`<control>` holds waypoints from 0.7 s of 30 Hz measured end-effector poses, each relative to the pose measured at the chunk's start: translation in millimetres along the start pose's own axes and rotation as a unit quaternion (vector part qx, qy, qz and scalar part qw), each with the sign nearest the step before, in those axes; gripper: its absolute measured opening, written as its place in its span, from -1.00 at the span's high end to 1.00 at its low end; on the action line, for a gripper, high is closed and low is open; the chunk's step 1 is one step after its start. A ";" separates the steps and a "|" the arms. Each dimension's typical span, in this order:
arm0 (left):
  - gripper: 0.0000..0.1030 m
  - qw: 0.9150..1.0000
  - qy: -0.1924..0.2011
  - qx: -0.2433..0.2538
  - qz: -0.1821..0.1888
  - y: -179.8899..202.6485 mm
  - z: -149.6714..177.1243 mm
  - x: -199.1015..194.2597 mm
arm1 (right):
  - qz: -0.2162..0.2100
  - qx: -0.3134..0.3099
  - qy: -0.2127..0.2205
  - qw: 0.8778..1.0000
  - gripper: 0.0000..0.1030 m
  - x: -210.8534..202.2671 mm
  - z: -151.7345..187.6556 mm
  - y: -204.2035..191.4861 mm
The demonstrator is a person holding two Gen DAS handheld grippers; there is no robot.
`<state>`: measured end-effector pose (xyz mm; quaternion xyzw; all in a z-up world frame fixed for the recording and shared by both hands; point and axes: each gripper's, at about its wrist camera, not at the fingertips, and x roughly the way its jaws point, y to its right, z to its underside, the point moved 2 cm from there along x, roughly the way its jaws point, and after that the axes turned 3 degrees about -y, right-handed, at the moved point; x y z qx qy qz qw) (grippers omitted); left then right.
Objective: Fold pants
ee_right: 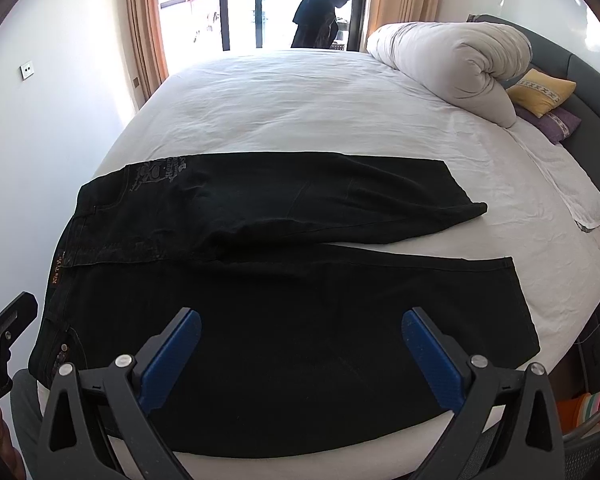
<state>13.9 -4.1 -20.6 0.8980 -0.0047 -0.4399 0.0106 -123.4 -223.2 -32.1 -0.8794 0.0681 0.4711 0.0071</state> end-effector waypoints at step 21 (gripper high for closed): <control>-1.00 1.000 -0.001 0.000 0.000 0.1 -0.6 -0.3 | 0.000 -0.001 -0.001 1.000 -1.00 0.1 0.2 -2.7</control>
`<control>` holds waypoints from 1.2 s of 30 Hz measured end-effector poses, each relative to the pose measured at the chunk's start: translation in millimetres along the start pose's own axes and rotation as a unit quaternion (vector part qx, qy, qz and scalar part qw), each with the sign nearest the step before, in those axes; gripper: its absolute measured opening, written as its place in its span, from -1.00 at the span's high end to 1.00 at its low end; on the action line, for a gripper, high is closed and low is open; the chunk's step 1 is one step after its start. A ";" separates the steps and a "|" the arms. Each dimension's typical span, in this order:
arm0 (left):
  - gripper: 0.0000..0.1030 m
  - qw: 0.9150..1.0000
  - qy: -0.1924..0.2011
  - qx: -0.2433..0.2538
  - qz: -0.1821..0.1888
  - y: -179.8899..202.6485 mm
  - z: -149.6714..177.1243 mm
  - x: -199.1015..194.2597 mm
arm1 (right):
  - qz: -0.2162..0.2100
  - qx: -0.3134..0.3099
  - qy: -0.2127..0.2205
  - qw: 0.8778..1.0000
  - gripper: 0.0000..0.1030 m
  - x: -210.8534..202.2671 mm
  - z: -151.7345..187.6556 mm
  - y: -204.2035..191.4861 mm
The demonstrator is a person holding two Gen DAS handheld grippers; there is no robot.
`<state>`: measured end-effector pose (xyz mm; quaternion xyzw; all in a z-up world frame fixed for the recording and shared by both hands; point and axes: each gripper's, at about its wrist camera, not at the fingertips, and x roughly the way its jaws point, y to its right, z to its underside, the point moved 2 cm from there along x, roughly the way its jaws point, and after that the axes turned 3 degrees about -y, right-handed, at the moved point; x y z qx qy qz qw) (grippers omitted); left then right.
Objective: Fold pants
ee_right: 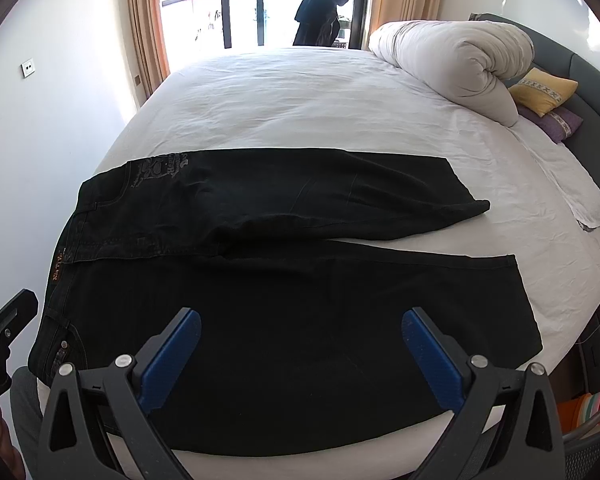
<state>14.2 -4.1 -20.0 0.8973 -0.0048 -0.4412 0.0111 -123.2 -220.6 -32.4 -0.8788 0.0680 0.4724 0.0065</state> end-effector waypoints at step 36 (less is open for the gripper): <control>-1.00 1.000 -0.005 0.000 0.000 -1.4 18.0 9.1 | -0.002 -0.004 -0.008 1.000 -1.00 5.5 9.8 -7.8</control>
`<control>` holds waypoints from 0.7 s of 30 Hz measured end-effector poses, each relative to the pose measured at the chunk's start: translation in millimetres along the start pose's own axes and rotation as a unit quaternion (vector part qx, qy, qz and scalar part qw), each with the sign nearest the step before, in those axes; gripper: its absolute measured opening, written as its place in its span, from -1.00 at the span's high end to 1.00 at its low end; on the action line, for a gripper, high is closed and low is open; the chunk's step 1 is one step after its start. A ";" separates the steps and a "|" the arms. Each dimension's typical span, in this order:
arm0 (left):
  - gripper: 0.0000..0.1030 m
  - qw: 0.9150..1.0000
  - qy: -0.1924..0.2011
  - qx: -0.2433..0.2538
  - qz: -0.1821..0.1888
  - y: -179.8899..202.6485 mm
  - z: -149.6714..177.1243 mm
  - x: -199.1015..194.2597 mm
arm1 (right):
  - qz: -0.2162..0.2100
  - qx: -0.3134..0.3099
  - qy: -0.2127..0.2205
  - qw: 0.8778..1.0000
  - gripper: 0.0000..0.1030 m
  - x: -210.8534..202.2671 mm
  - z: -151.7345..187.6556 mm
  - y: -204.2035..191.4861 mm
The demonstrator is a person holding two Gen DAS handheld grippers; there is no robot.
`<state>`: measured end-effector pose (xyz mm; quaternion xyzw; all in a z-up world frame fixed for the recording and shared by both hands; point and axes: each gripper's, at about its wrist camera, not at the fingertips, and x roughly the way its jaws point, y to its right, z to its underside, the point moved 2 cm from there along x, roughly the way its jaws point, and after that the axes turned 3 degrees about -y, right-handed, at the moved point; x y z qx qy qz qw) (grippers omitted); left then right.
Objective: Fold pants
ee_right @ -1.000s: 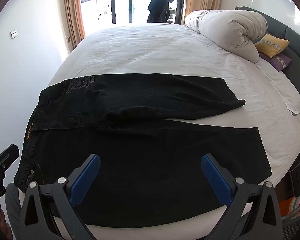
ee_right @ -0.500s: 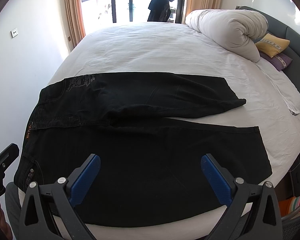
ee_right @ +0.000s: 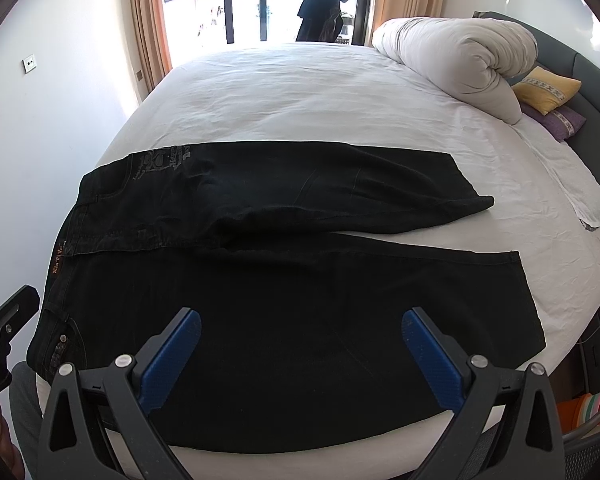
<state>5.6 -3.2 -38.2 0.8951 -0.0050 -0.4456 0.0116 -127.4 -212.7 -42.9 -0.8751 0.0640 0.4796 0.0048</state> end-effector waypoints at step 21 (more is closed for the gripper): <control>-1.00 0.999 -0.029 0.004 -0.015 -22.3 -26.3 52.0 | -0.033 -0.045 -0.009 0.998 -1.00 31.4 -31.7 12.5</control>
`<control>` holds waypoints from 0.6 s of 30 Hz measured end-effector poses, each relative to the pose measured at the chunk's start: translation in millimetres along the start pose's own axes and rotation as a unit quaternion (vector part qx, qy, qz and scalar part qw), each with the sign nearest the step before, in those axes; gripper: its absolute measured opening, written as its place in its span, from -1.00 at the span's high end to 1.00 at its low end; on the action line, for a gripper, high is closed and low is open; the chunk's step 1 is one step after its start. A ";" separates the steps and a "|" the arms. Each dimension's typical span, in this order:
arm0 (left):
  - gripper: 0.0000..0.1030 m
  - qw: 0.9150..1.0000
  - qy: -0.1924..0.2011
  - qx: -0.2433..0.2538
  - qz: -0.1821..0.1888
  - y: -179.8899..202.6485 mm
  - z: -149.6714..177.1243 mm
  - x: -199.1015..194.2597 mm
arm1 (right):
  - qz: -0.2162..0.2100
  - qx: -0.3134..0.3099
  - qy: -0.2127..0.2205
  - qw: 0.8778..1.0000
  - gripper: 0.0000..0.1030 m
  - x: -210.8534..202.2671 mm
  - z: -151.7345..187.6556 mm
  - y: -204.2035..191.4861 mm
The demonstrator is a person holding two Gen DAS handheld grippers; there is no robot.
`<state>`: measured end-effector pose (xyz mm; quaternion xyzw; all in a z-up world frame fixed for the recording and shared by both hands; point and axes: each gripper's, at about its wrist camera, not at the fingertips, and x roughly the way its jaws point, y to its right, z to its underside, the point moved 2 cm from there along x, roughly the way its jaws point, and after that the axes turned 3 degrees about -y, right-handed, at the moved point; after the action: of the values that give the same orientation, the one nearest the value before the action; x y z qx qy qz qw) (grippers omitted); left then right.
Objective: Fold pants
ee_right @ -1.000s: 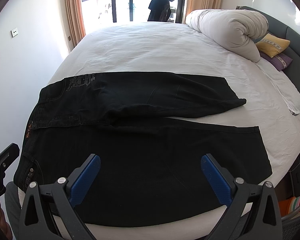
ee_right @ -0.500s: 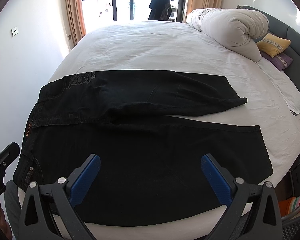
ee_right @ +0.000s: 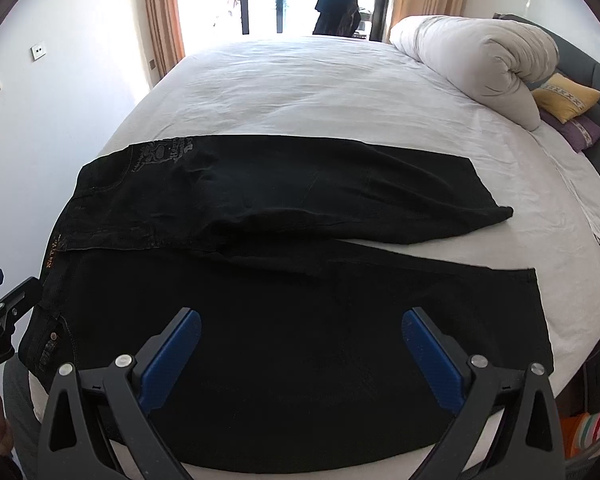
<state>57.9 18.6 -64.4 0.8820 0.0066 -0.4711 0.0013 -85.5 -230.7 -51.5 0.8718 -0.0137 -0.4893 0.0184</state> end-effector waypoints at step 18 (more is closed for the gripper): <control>-0.99 0.970 -0.086 0.214 0.071 -32.5 -212.9 186.0 | -0.152 -0.205 -0.001 0.967 -0.62 116.2 -162.8 12.8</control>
<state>337.8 54.8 -100.5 0.8162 -0.1571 -0.5344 -0.1536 113.8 -245.3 -65.2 0.8410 0.2192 -0.4794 0.1219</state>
